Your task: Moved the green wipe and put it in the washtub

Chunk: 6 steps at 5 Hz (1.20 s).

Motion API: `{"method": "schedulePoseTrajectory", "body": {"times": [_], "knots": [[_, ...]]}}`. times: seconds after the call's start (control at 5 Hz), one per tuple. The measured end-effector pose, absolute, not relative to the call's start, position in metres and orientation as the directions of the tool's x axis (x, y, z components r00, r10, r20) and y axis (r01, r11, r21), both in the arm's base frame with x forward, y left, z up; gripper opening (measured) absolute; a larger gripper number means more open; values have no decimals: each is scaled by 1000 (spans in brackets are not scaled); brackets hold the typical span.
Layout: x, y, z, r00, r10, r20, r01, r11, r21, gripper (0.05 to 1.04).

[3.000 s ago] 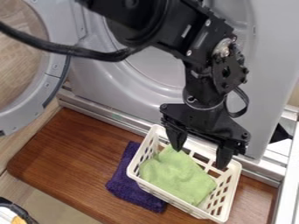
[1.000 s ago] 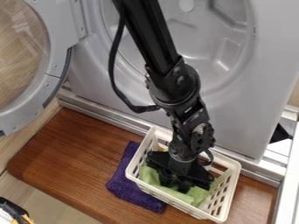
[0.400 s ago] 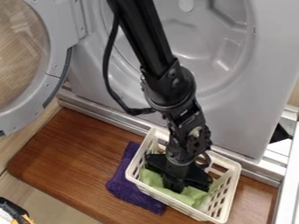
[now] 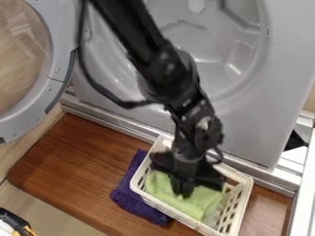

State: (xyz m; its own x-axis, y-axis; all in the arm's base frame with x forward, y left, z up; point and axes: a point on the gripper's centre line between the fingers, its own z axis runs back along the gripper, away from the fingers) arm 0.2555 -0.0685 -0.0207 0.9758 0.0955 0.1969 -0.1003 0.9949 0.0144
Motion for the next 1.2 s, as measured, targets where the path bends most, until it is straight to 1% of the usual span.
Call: {"method": "schedulePoseTrajectory", "body": {"times": [0.2,0.4,0.6,0.8,1.0,1.2], "knots": [[254,-70,9,962,115,247,-110,993,-36,55],[256,-67,32,950,134,282,-119,990,-71,55],[254,-60,53,940,157,303,-130,986,-108,55],[256,-50,70,924,175,341,-139,982,-129,55],[266,-37,91,897,216,385,-164,973,-163,55],[278,-29,103,881,222,419,-161,971,-177,55]]}}
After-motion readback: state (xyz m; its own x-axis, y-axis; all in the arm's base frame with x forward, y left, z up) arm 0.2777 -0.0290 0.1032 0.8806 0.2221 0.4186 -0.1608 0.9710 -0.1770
